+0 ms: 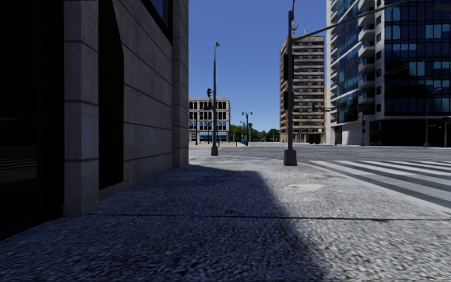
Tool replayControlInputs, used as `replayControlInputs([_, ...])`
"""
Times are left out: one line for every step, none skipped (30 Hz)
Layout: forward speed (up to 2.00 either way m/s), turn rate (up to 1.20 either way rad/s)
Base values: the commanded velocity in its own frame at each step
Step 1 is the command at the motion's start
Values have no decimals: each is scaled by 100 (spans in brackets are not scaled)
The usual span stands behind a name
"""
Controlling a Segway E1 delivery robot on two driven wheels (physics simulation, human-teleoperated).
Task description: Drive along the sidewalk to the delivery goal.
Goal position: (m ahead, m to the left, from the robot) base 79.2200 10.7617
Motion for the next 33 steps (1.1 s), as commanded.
replayControlInputs([200,0])
replayControlInputs([200,0])
replayControlInputs([200,0])
replayControlInputs([200,0])
replayControlInputs([200,0])
replayControlInputs([200,0])
replayControlInputs([200,0])
replayControlInputs([200,0])
replayControlInputs([200,0])
replayControlInputs([200,0])
replayControlInputs([200,0])
replayControlInputs([200,0])
replayControlInputs([200,0])
replayControlInputs([200,0])
replayControlInputs([200,0])
replayControlInputs([200,0])
replayControlInputs([200,0])
replayControlInputs([200,0])
replayControlInputs([200,0])
replayControlInputs([200,0])
replayControlInputs([200,0])
replayControlInputs([200,0])
replayControlInputs([200,0])
replayControlInputs([200,0])
replayControlInputs([200,0])
replayControlInputs([200,0])
replayControlInputs([200,0])
replayControlInputs([200,0])
replayControlInputs([200,0])
replayControlInputs([200,0])
replayControlInputs([200,0])
replayControlInputs([200,0])
replayControlInputs([200,0])
